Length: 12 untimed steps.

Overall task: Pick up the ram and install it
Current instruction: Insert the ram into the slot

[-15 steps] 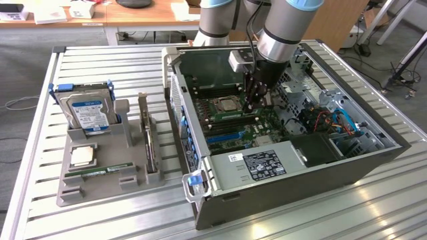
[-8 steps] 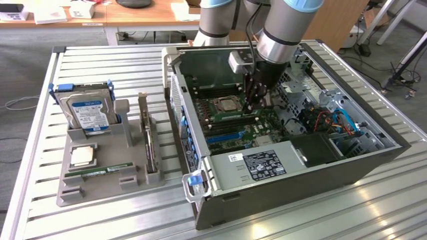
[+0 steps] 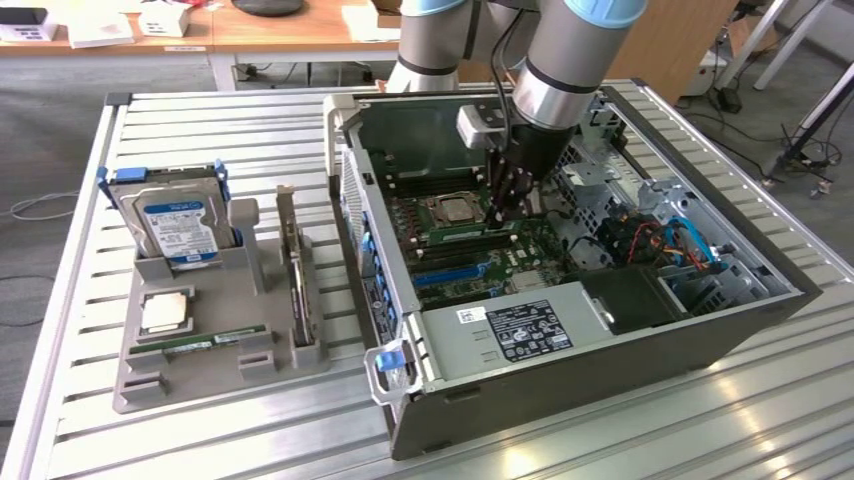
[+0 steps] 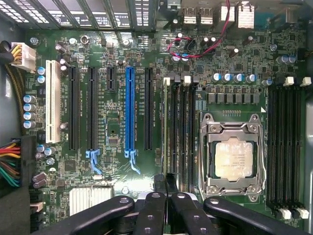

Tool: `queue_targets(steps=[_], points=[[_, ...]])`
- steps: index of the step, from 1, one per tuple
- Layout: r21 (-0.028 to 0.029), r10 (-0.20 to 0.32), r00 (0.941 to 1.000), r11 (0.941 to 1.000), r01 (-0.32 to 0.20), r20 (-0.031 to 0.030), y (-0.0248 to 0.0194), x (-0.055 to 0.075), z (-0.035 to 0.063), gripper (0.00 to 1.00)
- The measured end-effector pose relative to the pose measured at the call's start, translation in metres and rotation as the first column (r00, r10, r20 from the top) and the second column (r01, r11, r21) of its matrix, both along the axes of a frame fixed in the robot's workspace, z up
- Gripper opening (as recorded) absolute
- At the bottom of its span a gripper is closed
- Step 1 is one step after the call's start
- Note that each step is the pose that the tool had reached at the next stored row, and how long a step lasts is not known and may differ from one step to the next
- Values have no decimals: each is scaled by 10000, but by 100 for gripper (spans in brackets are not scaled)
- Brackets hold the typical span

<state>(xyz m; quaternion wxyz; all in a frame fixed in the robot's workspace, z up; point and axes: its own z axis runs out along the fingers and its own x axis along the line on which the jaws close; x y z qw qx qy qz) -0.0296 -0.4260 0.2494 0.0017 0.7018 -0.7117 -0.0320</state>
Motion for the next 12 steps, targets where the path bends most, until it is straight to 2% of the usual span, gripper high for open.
queue_targets(steps=[12], points=[[4,-3,10000,10000,3,2,10,-1,-19,12]])
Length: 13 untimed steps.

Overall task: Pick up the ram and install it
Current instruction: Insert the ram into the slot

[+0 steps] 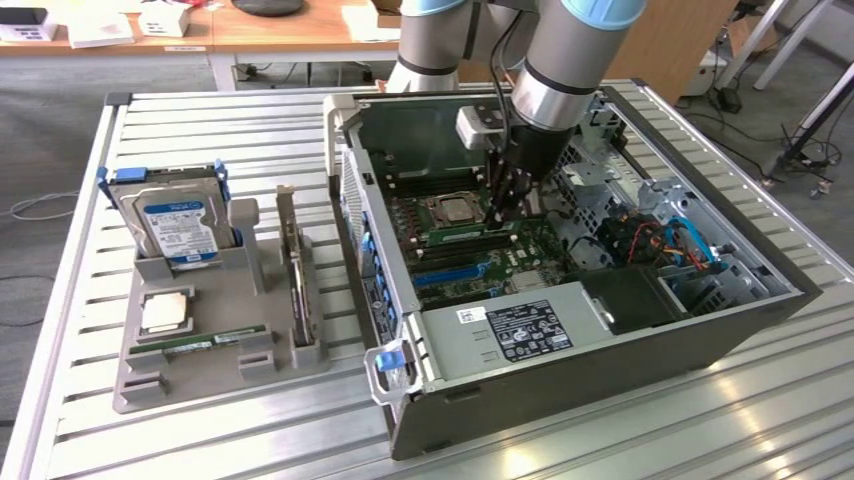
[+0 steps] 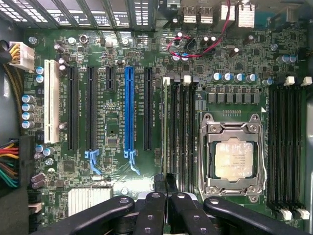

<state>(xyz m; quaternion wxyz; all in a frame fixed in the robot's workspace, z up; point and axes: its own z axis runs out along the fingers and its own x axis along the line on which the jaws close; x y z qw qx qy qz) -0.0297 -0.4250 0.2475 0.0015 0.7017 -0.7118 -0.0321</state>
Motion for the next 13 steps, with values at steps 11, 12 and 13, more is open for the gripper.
queue_targets(steps=[11,12,13], points=[[-4,3,10000,10000,-3,-1,8,1,-45,12],[-4,2,10000,10000,-2,-2,8,0,-50,12],[-3,2,10000,10000,-2,-1,9,0,-55,12]])
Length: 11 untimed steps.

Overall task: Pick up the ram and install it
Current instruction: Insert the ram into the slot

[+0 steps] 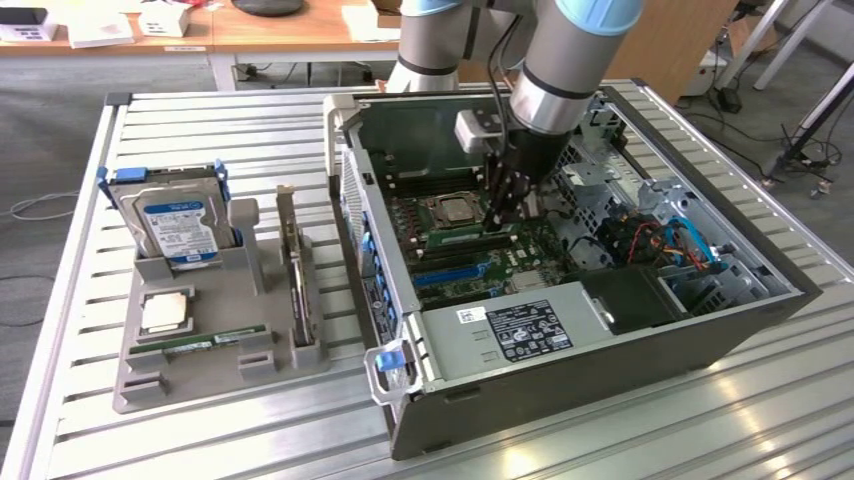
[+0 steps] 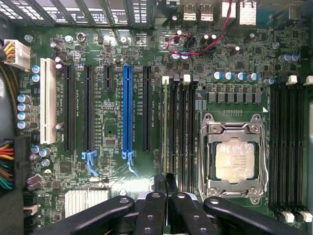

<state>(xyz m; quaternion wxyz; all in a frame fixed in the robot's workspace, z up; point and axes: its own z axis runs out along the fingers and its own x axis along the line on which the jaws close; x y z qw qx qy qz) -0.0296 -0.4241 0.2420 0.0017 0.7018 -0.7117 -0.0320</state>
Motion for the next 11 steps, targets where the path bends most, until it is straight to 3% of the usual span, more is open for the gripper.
queue_targets(steps=[11], points=[[2,-2,10000,10000,2,1,12,-4,-24,12]])
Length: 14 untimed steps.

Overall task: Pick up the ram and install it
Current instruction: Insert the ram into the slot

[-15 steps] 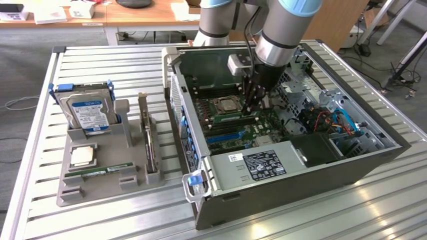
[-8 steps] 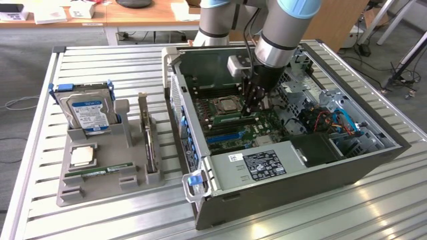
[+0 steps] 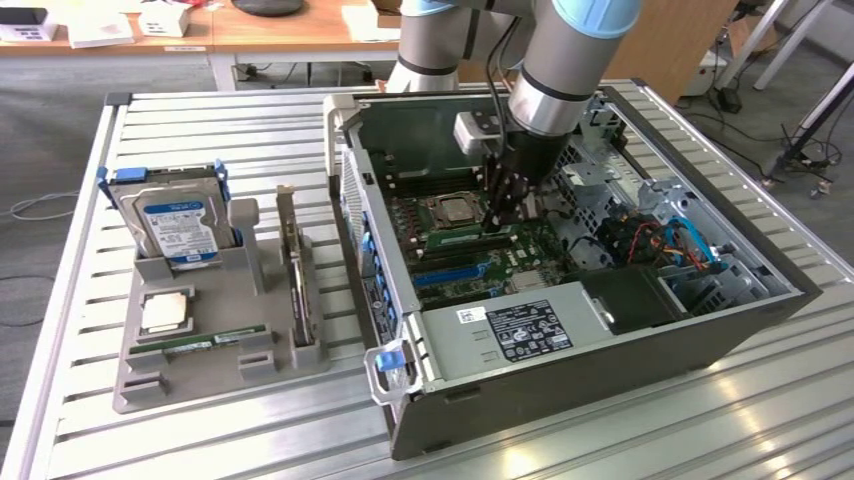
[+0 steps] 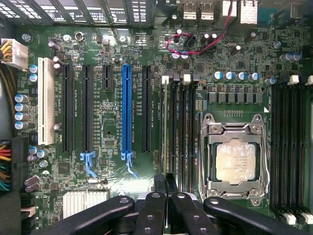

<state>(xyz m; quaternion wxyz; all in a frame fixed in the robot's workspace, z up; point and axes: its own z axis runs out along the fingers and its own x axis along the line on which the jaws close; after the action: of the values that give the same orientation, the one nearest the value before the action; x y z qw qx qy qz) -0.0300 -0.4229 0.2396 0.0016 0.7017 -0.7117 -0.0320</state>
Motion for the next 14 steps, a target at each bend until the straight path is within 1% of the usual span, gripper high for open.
queue_targets(steps=[14], points=[[-3,0,10000,10000,0,-1,0,-5,-13,12]])
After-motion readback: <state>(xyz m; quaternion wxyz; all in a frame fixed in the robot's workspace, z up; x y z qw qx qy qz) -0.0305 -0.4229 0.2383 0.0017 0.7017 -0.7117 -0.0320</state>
